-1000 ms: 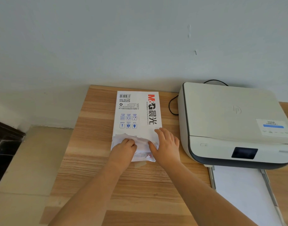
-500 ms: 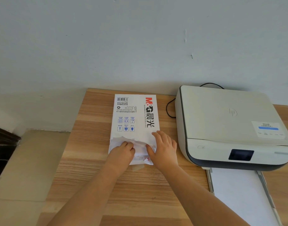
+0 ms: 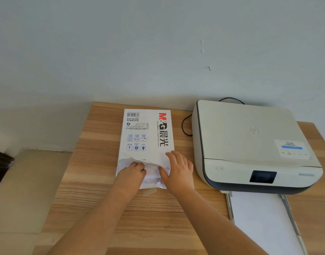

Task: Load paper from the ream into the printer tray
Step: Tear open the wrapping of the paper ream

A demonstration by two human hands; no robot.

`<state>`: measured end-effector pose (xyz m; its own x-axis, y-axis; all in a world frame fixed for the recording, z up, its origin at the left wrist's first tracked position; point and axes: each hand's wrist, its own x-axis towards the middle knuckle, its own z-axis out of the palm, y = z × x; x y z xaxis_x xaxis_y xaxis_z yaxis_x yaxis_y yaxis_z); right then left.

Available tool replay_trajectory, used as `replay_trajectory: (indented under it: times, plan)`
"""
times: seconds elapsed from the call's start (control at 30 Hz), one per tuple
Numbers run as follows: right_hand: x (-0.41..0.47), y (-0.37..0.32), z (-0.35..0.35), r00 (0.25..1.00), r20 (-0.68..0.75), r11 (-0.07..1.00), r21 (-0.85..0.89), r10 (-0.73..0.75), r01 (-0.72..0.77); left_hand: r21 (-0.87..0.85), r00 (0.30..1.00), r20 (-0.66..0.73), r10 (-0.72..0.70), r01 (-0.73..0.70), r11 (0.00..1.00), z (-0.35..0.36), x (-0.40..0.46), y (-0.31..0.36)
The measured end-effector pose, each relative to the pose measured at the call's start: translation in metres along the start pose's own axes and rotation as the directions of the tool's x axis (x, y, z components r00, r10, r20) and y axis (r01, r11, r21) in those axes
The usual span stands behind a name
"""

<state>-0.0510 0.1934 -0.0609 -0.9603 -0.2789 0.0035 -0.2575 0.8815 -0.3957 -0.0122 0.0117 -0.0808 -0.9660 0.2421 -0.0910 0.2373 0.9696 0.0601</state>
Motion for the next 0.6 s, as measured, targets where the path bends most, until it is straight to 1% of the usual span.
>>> replay_trajectory:
  times: [0.2,0.43,0.6]
  plan:
    - [-0.0011,0.002,-0.0013,1.0,0.012,1.0,-0.003,-0.001,0.001,-0.006,0.999,0.027,-0.022,0.022,1.0,0.0042,0.0035,-0.0033]
    - [-0.001,0.002,-0.0011,1.0,0.008,1.0,-0.007,-0.007,0.007,-0.034,1.0,0.024,0.002,-0.001,0.999,0.0019,0.0036,-0.0044]
    - [-0.0009,0.0027,-0.0006,1.0,-0.003,1.0,-0.004,-0.013,0.013,-0.006,0.999,0.038,-0.001,0.001,1.0,-0.0001,0.0023,-0.0024]
